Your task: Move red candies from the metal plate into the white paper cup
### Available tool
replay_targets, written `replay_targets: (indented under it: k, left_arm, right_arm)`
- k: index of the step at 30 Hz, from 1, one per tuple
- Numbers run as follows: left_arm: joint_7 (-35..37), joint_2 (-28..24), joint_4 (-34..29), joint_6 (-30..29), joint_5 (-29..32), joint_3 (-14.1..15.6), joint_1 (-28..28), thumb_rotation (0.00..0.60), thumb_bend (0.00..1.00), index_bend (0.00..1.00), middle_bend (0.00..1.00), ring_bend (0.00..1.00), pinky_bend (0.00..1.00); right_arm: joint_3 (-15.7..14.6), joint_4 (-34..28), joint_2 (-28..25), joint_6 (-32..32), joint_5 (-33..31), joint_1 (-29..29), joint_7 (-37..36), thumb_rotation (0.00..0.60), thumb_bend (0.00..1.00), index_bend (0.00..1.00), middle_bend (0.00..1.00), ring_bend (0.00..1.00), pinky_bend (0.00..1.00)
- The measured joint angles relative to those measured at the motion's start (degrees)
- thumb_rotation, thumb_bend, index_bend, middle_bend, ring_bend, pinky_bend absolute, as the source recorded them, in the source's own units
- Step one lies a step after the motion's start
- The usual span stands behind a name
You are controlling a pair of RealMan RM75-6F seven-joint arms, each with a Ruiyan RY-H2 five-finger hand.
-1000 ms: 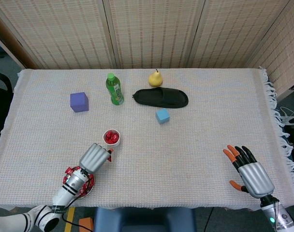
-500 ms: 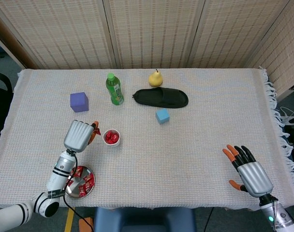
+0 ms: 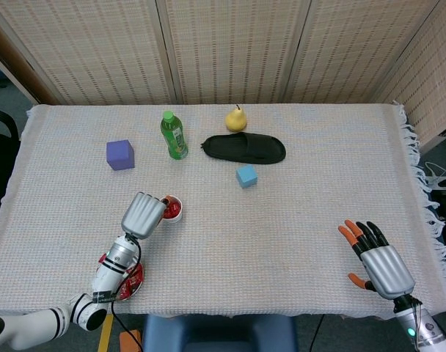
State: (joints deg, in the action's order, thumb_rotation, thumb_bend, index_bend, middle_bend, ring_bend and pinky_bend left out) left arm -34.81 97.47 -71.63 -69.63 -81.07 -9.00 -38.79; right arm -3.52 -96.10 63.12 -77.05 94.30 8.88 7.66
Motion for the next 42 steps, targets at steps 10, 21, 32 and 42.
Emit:
replay_targets:
  k: [10, 21, 32, 42]
  left_arm:
    - [-1.1, 1.0, 0.4, 0.0, 0.0, 0.1, -0.4, 0.600, 0.38, 0.29, 1.00, 1.00, 1.00]
    - [1.4, -3.9, -6.5, -2.0, -1.5, 1.2, 1.4, 0.600, 0.38, 0.19, 0.99, 0.99, 1.00]
    - [31.8, -20.0, -15.6, -8.5, -5.9, 10.1, 12.6, 0.600, 0.38, 0.03, 0.11, 0.03, 0.17]
    - [51.4, -26.2, -5.7, -24.4, -11.9, 15.5, 25.9, 0.600, 0.37, 0.00, 0.00, 0.00, 0.12]
  right_arm:
    - [0.3, -0.5, -0.1, -0.3, -0.8, -0.3, 0.9, 0.600, 0.10, 0.00, 0.00, 0.00, 0.00]
    - [0.3, -0.6, -0.2, -0.9, -0.6, -0.6, 0.6, 0.600, 0.10, 0.00, 0.00, 0.00, 0.00]
    - [2.2, 0.8, 2.1, -4.6, -1.8, -2.0, 1.6, 0.600, 0.10, 0.00, 0.00, 0.00, 0.00]
    - [2.5, 1.4, 3.4, -4.3, -2.1, -1.9, 3.6, 0.600, 0.10, 0.00, 0.00, 0.00, 0.00]
